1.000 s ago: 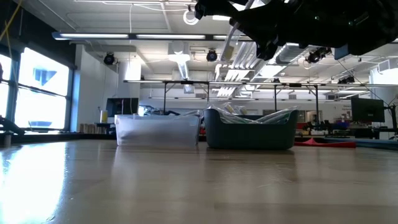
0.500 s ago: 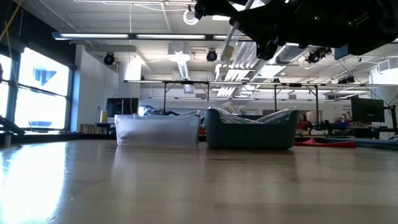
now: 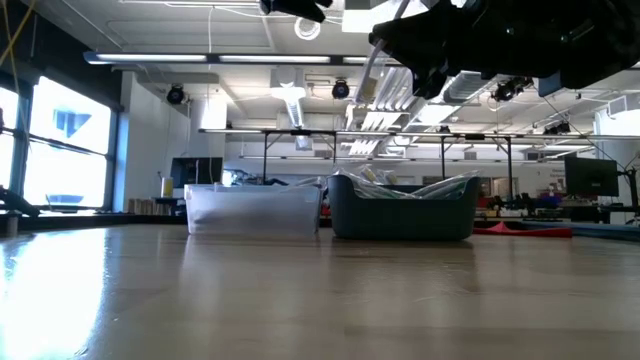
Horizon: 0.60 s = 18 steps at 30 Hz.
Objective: Pick & Place Toothbrushes
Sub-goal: Put the orange toothbrush into the blue bin
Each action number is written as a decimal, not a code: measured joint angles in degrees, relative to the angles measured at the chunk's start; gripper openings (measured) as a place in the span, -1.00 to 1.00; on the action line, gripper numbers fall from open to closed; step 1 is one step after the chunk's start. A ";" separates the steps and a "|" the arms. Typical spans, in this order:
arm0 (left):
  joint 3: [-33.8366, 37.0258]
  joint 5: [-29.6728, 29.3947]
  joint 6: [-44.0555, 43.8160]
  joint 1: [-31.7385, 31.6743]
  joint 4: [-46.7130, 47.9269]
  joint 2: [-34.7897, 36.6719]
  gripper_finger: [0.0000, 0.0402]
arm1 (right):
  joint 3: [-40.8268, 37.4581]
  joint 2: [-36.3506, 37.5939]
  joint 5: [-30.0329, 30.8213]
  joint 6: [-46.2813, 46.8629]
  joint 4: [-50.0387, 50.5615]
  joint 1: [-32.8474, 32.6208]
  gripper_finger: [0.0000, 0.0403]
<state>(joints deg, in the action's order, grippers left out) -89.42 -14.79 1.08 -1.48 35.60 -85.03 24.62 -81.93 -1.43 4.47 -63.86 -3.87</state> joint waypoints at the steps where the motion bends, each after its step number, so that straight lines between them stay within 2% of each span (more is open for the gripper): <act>1: 1.24 0.03 -0.02 0.02 -0.57 1.10 0.12 | -0.02 0.00 0.00 0.00 -0.04 0.02 -0.81; 6: 11.81 0.04 -1.39 -0.04 -6.73 5.63 0.12 | -0.02 0.00 0.00 0.26 0.00 0.02 -0.79; 11: 24.03 0.14 -1.52 -0.02 -16.94 10.12 0.12 | 0.00 0.00 0.43 0.26 0.58 0.06 -0.81; 18: 34.77 0.24 -1.86 -0.02 -19.19 17.25 0.12 | -0.02 0.00 8.44 0.16 3.98 0.10 -0.80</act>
<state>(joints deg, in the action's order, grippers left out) -54.65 -14.55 -0.78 -1.50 16.42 -67.79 24.60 -81.93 7.01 4.63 -59.88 -3.77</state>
